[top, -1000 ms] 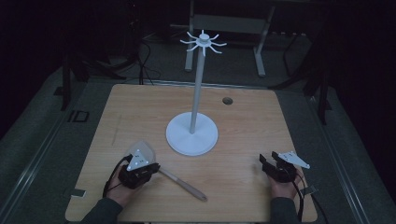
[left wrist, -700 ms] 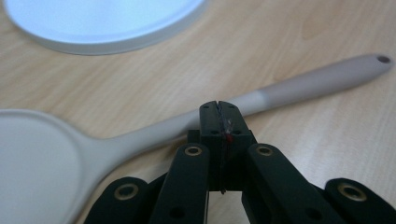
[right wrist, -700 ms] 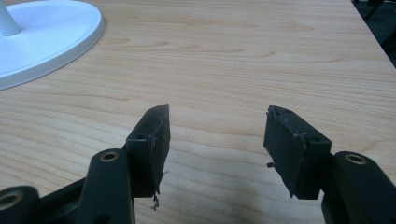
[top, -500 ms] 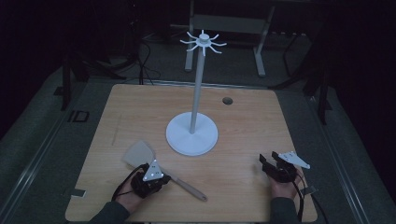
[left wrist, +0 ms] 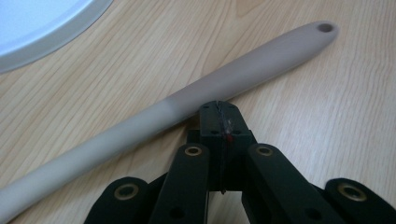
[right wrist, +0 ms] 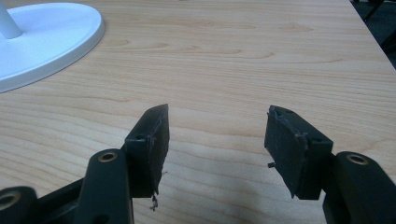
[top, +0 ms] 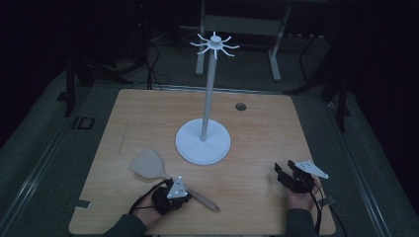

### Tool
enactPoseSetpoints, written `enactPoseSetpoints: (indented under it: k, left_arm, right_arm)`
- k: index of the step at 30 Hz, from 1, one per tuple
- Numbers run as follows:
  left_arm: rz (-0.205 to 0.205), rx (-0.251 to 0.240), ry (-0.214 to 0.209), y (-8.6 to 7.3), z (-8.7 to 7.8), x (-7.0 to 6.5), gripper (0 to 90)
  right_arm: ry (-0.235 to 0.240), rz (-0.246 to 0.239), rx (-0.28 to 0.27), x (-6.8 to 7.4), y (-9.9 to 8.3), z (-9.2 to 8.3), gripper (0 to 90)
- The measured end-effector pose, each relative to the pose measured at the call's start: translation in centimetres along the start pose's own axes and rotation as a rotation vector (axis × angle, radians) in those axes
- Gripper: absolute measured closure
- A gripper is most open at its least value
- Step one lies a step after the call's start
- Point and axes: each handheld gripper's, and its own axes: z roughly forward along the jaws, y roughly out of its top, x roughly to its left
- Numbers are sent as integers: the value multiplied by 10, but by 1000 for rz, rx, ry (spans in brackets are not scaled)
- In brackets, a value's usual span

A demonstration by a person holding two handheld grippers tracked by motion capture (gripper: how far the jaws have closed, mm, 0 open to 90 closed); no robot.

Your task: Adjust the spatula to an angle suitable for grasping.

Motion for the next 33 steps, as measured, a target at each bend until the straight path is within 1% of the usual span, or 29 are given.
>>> enactPoseSetpoints:
  k: [1,2,3,5,6,8,14,15,16,19,20,21,22,23,26,27,28,29,30,32,33]
  left_arm:
    - [9,2,3,4,3,-1,898]
    - [6,1,7,6,6,-2,898]
    - [15,5,13,9,8,-2,898]
    - [15,5,13,9,8,-2,898]
    - [13,4,27,16,14,-2,898]
    - [2,5,39,22,19,0,898]
    - [-28,14,67,37,32,14,898]
    - [-48,12,73,43,36,19,898]
    - [-48,12,73,43,36,19,898]
    - [-65,13,85,50,41,27,897]
    - [-70,18,92,55,44,32,897]
    - [-70,18,92,55,44,32,897]
    - [-78,17,98,60,47,37,897]
    - [-78,17,98,60,47,37,897]
    - [-86,24,100,67,50,43,895]
    - [-87,25,97,68,51,44,895]
    - [-78,18,80,71,50,45,880]
    - [-78,18,80,71,50,45,871]
    - [-74,12,71,73,49,46,871]
    - [-64,-5,61,76,43,47,833]
    - [-57,-11,52,79,37,50,818]
  right_arm:
    - [0,1,0,0,0,0,398]
    - [1,1,0,0,0,0,398]
    - [0,1,0,0,0,0,398]
    - [0,1,0,0,0,0,398]
    - [0,1,0,0,0,0,398]
    - [0,1,1,0,0,0,398]
    - [3,3,1,0,0,0,398]
    - [3,3,1,0,0,0,398]
    - [3,3,1,0,0,0,398]
    - [4,4,1,0,0,0,398]
    - [4,4,1,0,0,0,398]
    - [4,4,1,0,0,0,398]
    - [5,5,1,0,0,0,398]
    - [6,5,1,0,0,0,398]
    - [6,6,2,0,0,0,398]
    - [6,6,2,0,0,0,398]
    - [7,8,2,-1,0,0,398]
    - [7,8,2,-1,0,0,398]
    - [7,8,2,-1,0,0,398]
    - [8,10,1,-1,0,0,398]
    - [9,9,2,-1,0,0,398]
